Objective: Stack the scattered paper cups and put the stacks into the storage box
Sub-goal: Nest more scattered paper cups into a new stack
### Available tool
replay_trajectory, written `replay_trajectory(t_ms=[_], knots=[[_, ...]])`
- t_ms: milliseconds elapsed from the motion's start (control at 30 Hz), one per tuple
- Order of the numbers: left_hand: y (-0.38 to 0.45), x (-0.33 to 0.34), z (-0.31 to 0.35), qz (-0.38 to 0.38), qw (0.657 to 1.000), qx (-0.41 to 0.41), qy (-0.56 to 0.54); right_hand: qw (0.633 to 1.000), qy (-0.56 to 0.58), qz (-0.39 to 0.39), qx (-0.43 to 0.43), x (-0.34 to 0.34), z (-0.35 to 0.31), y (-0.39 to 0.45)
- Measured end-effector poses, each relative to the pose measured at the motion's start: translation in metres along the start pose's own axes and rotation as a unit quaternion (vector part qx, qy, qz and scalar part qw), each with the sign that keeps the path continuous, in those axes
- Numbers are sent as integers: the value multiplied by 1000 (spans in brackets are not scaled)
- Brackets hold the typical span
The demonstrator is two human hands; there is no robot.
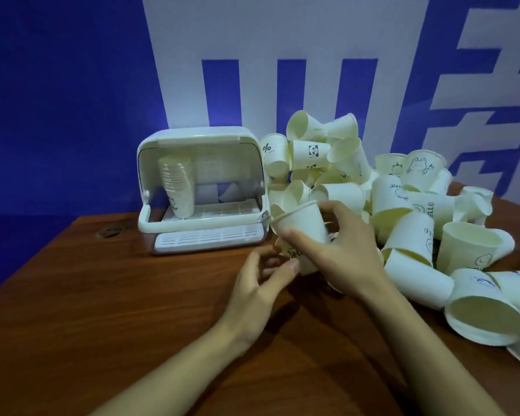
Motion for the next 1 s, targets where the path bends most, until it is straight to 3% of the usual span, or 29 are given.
replay_trajectory(t_ms=[100, 167, 233, 333, 467, 667, 767, 867, 1000], knots=[[-3, 2, 7, -51, 998, 7, -36, 997, 50, -54, -27, 27, -2, -9], [-5, -13, 9, -25, 999, 22, -2, 994, 56, -86, -39, 36, -5, -13], [-7, -40, 6, 27, 996, 30, 80, 993, 48, -90, -61, 36, -7, -14], [-12, -74, 1, 74, 964, -1, 255, 995, 14, -52, -88, 26, -6, -10], [-15, -88, -4, 94, 946, -46, 307, 979, -160, -18, -124, 19, 0, -2], [-10, -86, -11, 86, 901, -57, 422, 913, -396, -36, -89, 25, 10, 3], [-14, -86, -11, 76, 903, -41, 422, 878, -471, -39, -73, 20, 16, 7], [-17, -82, -6, 65, 929, -14, 364, 900, -422, 5, -111, 12, 11, 7], [-22, -76, 3, 55, 948, 36, 311, 952, -244, 85, -162, -4, -23, 6]])
Point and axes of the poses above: each hand's wrist, its own y-axis towards the middle knuckle, its own x-axis out of the palm, z = x × y, the point moved 9 cm from there along y, towards the middle knuckle, and after that the axes turned 5 degrees about -x, right-handed, at the moved point
